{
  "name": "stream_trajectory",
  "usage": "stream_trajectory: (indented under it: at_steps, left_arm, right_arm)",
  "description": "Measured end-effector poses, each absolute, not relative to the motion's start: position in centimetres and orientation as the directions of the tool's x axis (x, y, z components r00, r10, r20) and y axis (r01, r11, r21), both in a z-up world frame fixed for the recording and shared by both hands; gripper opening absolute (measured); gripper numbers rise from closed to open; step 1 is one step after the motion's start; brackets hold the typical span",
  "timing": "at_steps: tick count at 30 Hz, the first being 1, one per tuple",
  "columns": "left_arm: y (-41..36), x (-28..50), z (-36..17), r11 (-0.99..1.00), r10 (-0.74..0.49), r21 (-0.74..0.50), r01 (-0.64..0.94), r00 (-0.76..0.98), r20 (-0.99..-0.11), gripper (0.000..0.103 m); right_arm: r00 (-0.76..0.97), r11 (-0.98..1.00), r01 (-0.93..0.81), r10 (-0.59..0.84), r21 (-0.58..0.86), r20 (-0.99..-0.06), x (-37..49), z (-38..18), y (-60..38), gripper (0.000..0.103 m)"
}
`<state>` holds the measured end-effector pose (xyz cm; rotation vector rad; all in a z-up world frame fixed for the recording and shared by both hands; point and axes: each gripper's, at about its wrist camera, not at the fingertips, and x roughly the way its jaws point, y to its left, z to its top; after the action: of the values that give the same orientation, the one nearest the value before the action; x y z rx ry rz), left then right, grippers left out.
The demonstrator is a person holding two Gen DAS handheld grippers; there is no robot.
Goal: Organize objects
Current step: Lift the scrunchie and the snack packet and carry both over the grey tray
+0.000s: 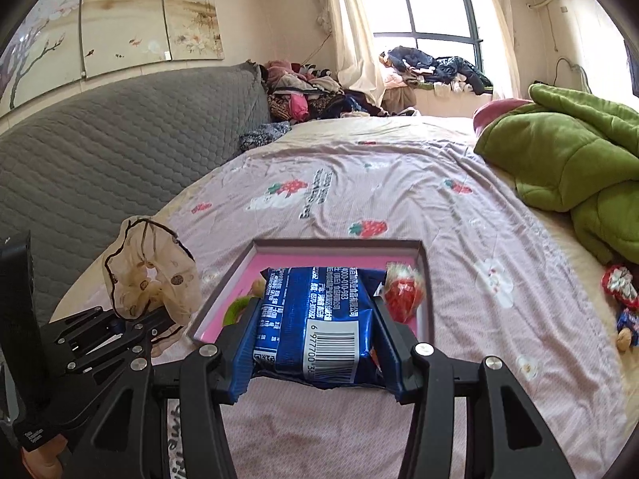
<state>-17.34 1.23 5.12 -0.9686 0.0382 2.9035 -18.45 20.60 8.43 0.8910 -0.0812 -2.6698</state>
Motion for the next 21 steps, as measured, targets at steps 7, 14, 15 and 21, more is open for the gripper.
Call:
stream_trajectory:
  at_steps: [7, 14, 15, 21]
  left_arm:
    - [1.5, -20.3, 5.8, -0.996, 0.05, 0.025, -0.081, -0.801, -0.597, 0.012]
    - [1.2, -23.9, 4.8, -0.997, 0.025, 0.042, -0.065, -0.788, -0.615, 0.013]
    - [1.2, -24.5, 4.6, -0.997, 0.021, 0.044, -0.061, -0.785, -0.619, 0.013]
    - [0.9, -27.4, 3.0, -0.998, 0.005, 0.046, -0.045, -0.769, -0.639, 0.013]
  right_arm:
    - [-0.785, -0.953, 0.279, -0.297, 0.118, -0.544, -20.7, 10.4, 21.5, 0.052]
    - [-0.795, -0.953, 0.28, -0.298, 0.115, -0.528, -23.5, 10.7, 21.9, 0.052]
    - [-0.795, -0.952, 0.284, -0.3, 0.114, -0.527, -23.9, 10.7, 21.8, 0.052]
    - [-0.789, -0.945, 0.311, -0.315, 0.099, -0.527, -26.2, 10.1, 20.7, 0.052]
